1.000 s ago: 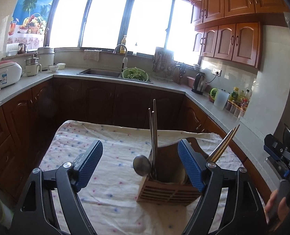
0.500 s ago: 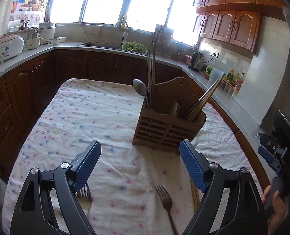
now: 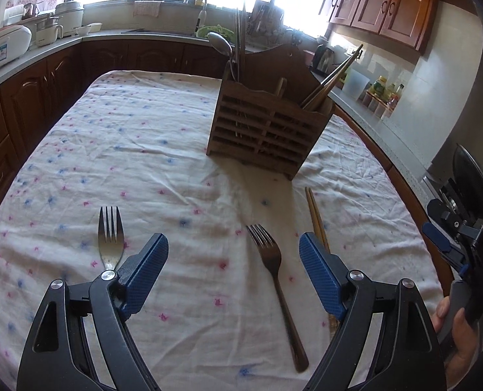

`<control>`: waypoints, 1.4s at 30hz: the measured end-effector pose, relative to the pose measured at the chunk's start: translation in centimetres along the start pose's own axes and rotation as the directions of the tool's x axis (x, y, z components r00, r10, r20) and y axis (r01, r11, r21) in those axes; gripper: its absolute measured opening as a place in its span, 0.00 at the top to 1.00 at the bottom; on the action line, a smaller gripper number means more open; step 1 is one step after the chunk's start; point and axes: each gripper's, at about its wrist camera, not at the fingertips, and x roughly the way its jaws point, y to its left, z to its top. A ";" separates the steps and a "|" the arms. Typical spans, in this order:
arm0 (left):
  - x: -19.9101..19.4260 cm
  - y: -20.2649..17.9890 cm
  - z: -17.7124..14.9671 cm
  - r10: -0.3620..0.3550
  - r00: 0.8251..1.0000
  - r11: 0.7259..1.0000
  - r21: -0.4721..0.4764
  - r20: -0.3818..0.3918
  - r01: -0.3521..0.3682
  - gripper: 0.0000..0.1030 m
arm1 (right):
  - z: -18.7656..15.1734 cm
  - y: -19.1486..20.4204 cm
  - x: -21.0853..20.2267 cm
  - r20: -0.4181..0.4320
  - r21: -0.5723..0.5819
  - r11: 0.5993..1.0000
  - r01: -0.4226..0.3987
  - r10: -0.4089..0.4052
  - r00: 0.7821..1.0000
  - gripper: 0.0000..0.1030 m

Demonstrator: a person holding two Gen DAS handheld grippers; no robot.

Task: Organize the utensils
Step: 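Close the left gripper on another steel fork while the right gripper grasps a wooden chopstick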

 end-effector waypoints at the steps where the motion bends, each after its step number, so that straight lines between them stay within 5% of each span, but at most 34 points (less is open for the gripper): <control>1: 0.3 -0.1 -0.2 0.000 1.000 1.000 0.003 -0.011 0.000 0.18 | -0.1 0.2 0.2 -0.008 -0.010 1.000 0.003 -0.004 1.000 0.06; 9: 2.6 -1.4 -1.0 -0.018 0.996 0.999 0.045 -0.083 0.022 0.24 | -0.8 0.8 4.1 -0.147 -0.034 0.999 -0.002 -0.003 0.989 0.65; 11: 3.3 -1.7 -1.0 -0.023 0.994 0.998 0.054 -0.103 0.029 0.28 | -1.0 1.0 5.3 -0.183 -0.043 0.999 -0.002 -0.006 0.983 0.72; 22: 7.3 -2.7 -0.7 -0.029 0.980 0.997 0.070 -0.196 0.044 0.58 | -0.7 2.1 12.2 -0.325 -0.114 0.993 0.013 -0.049 0.945 0.79; 27: 7.7 -2.7 -0.6 -0.037 0.981 0.995 0.084 -0.192 0.054 0.59 | -0.9 2.1 14.8 -0.368 -0.162 0.986 0.048 -0.105 0.924 0.87; 37: 8.4 -2.7 0.0 -0.046 0.982 0.994 0.091 -0.184 0.063 0.61 | -0.2 2.3 16.5 -0.367 -0.201 0.977 0.064 -0.136 0.920 0.92; 42: 8.6 -2.7 0.1 -0.060 0.982 0.994 0.083 -0.178 0.076 0.71 | -0.1 2.8 16.8 -0.357 -0.248 0.966 0.067 -0.156 0.921 0.91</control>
